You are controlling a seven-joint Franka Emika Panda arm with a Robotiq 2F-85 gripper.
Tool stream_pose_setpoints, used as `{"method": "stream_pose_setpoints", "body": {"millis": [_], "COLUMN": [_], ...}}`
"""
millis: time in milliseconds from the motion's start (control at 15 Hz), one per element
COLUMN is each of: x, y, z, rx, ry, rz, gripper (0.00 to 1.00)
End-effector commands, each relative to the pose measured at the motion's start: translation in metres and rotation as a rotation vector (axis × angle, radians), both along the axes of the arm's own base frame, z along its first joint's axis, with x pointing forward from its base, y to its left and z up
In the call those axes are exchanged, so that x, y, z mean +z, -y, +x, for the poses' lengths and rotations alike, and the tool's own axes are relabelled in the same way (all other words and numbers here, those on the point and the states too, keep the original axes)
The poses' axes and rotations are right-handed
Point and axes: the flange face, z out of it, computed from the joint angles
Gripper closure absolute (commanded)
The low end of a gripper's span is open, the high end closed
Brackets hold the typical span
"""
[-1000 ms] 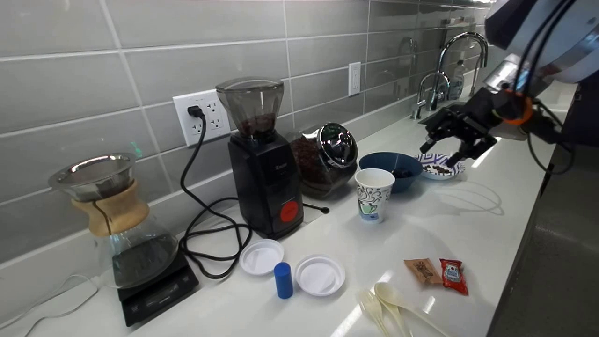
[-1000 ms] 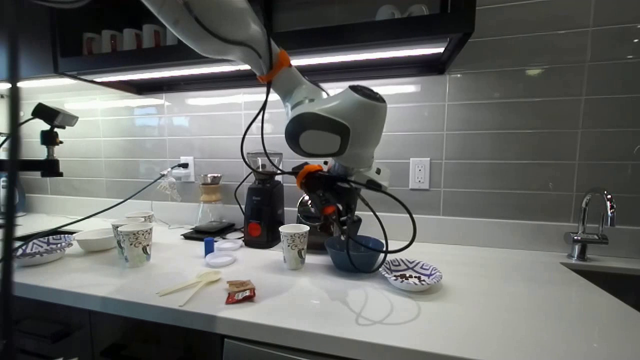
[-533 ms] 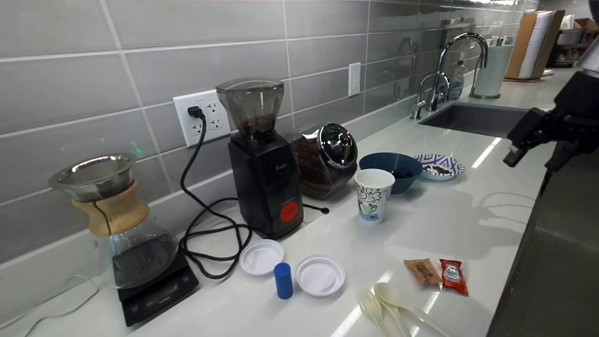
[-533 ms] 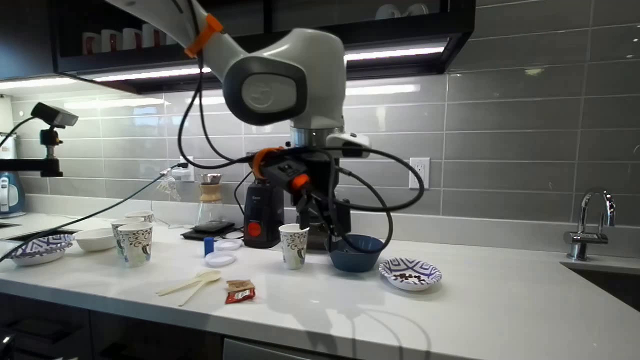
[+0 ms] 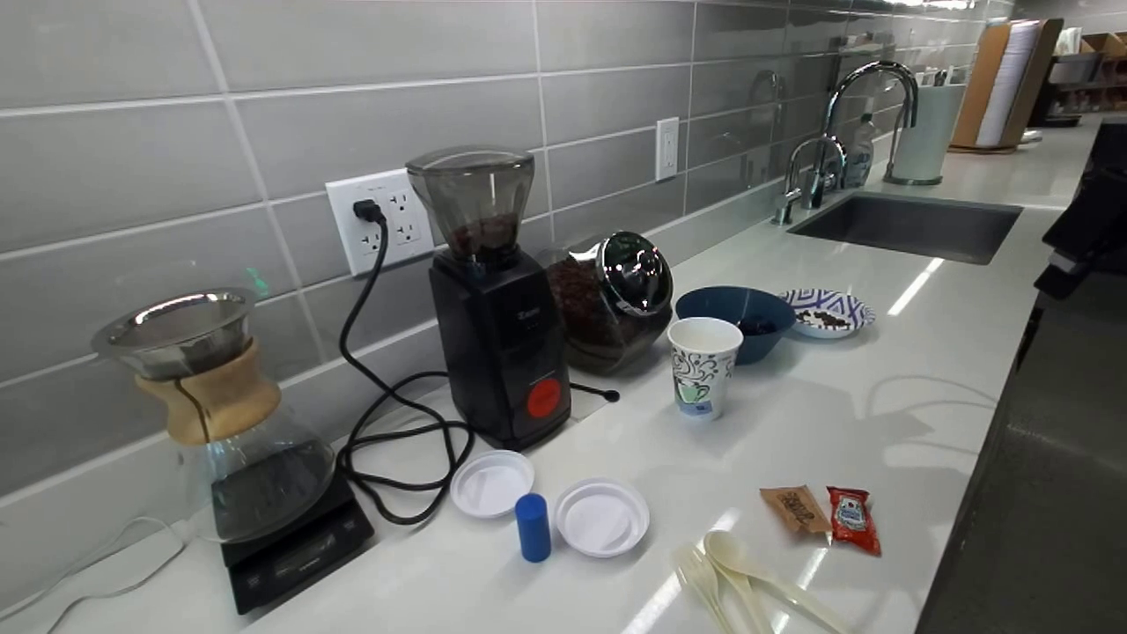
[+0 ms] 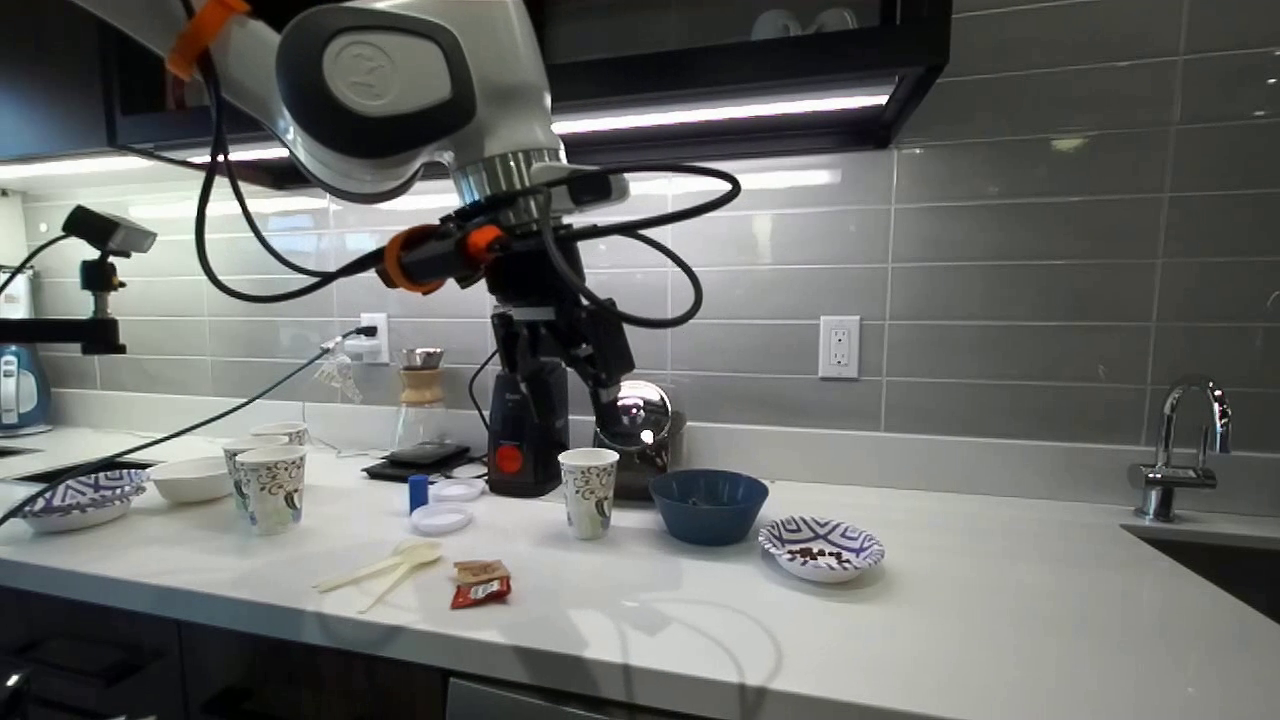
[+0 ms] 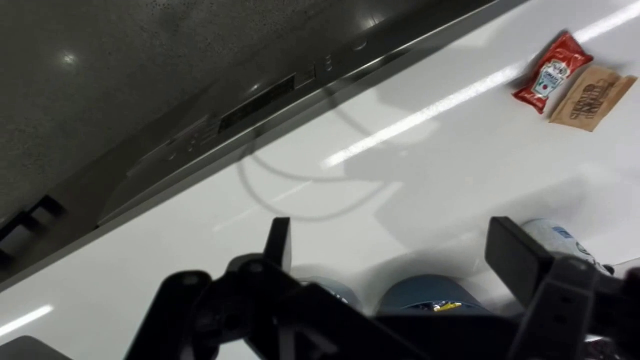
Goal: Place the blue bowl between the cup and the white bowl
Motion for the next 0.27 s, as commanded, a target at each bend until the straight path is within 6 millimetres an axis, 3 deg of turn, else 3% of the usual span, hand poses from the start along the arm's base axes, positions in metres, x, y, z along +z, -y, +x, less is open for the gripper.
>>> {"method": "stream_pose_setpoints", "body": {"millis": [0,200], "x": [-0.0006,-0.0020], "y": [0.0000,0.0001], "z": [-0.0011,-0.0011], "rx": [0.000,0.001], "ry": [-0.003,-0.006], "rz": [-0.002,-0.003], "gripper": [0.00,0.00]}}
